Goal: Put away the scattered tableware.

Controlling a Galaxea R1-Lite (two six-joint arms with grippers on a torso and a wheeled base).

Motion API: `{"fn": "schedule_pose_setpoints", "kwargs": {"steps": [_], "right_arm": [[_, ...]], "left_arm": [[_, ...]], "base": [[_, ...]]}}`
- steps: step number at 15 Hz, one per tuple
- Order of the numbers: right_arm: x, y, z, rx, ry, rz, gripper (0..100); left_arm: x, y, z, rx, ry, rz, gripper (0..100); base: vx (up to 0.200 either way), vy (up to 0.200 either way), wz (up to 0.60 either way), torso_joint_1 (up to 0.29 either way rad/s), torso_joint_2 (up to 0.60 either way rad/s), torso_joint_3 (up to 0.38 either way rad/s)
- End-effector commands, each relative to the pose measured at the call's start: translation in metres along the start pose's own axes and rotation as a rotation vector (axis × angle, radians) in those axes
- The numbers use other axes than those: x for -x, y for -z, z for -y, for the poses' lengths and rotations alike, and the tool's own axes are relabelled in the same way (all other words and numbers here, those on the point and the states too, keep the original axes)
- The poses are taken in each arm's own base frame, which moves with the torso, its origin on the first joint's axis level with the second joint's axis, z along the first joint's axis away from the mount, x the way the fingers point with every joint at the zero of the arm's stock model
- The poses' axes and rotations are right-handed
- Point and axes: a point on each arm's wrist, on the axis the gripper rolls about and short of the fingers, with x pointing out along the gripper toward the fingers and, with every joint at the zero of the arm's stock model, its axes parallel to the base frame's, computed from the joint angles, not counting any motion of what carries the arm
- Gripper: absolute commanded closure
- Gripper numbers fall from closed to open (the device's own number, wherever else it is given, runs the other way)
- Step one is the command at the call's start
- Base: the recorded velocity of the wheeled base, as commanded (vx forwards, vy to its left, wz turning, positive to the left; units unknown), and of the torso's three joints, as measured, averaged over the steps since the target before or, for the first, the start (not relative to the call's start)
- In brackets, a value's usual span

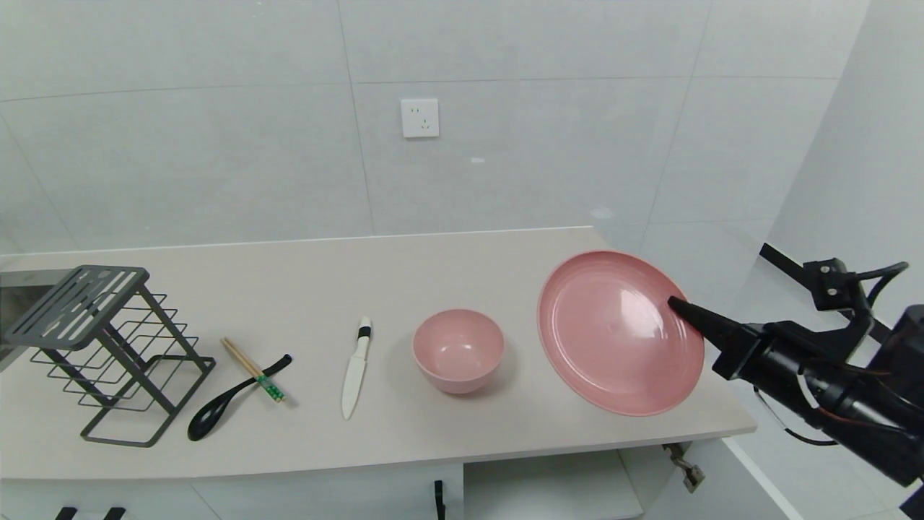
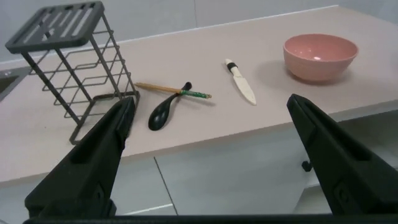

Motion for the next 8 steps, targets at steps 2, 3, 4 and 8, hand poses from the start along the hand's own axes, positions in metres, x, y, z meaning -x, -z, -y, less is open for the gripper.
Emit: {"fn": "schedule_pose_setpoints", "kwargs": {"steps": [2, 3, 4, 8], "right_arm": [[0.013, 0.006, 0.006, -0.015, 0.039, -0.03, 100], [0.019, -0.004, 0.01, -0.008, 0.053, 0.014, 100], [0.022, -0.009, 0.01, -0.005, 0.038, 0.031, 100], [0.029, -0.007, 0.01, -0.002, 0.031, 0.018, 100]], "left_arm": [[0.002, -0.019, -0.002, -0.02, -0.02, 0.157, 0], [0.013, -0.054, -0.004, -0.042, -0.053, 0.401, 0], [0.018, -0.071, -0.006, -0.043, -0.058, 0.441, 0], [0.017, -0.069, -0.005, 0.081, 0.121, 0.105, 0]], "base": [[0.0, 0.0, 0.0, 0.0, 0.0, 0.0], [0.0, 0.0, 0.0, 0.0, 0.0, 0.0], [0.0, 0.0, 0.0, 0.0, 0.0, 0.0], [0.0, 0.0, 0.0, 0.0, 0.0, 0.0]]}}
